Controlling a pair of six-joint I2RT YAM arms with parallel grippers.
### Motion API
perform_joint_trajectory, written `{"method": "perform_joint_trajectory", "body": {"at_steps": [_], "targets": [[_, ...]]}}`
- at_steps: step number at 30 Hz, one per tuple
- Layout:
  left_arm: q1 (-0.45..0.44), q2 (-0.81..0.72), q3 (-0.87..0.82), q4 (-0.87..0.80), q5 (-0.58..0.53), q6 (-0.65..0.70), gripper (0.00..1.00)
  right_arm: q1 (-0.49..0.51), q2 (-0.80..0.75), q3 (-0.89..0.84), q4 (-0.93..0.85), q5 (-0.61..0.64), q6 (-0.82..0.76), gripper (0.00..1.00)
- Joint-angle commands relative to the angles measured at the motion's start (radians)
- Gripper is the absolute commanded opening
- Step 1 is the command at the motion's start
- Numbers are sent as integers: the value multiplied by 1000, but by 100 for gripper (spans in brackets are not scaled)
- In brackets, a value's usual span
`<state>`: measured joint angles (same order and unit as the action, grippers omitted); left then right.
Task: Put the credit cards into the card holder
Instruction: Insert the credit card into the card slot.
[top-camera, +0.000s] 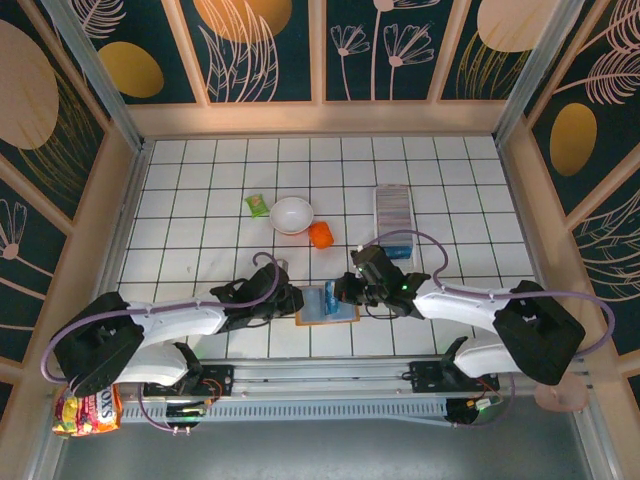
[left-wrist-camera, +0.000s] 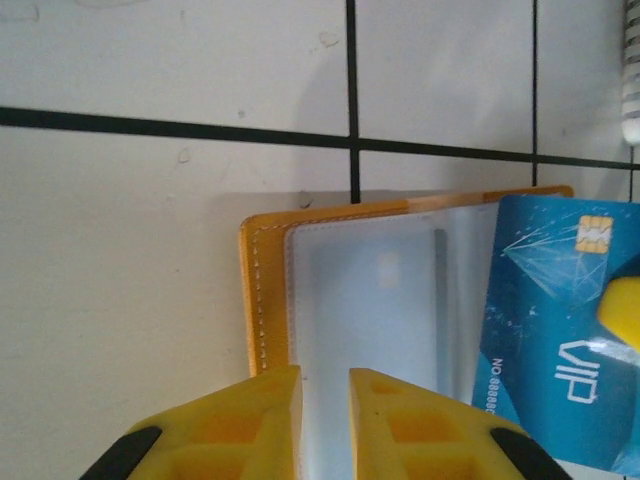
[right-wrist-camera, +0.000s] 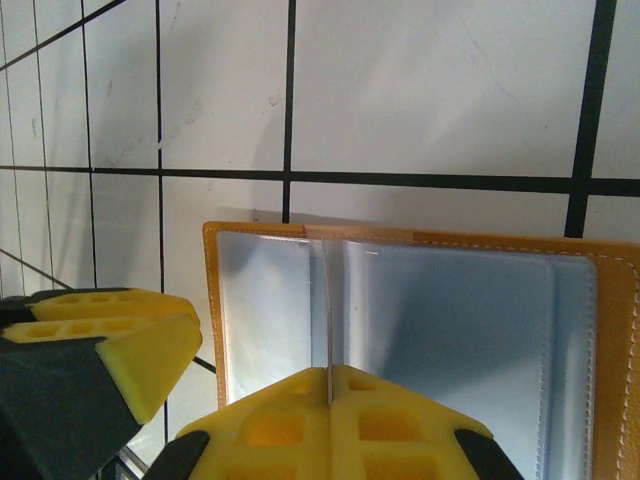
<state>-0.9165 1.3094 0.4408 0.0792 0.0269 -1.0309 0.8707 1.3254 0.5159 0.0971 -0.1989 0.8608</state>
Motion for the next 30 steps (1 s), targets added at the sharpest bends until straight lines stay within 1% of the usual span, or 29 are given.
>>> {"method": "perform_joint_trajectory", "body": {"at_steps": [1,5,18,25,30], "targets": [[-4,16,-17,29,20,-17,18,4,19,-25,81,13,40,0],[-5,8,-27,16,10,-21,18,5,45,-26,119,-6,58,0],[-4,12,-44,14,5,-23,17,20,82,-42,146,-33,88,0],[-5,26,-53,35,21,-25,13,28,62,-62,177,-56,122,0],[-5,31,-65,53,26,-32,13,30,35,-79,174,-45,132,0]]}}
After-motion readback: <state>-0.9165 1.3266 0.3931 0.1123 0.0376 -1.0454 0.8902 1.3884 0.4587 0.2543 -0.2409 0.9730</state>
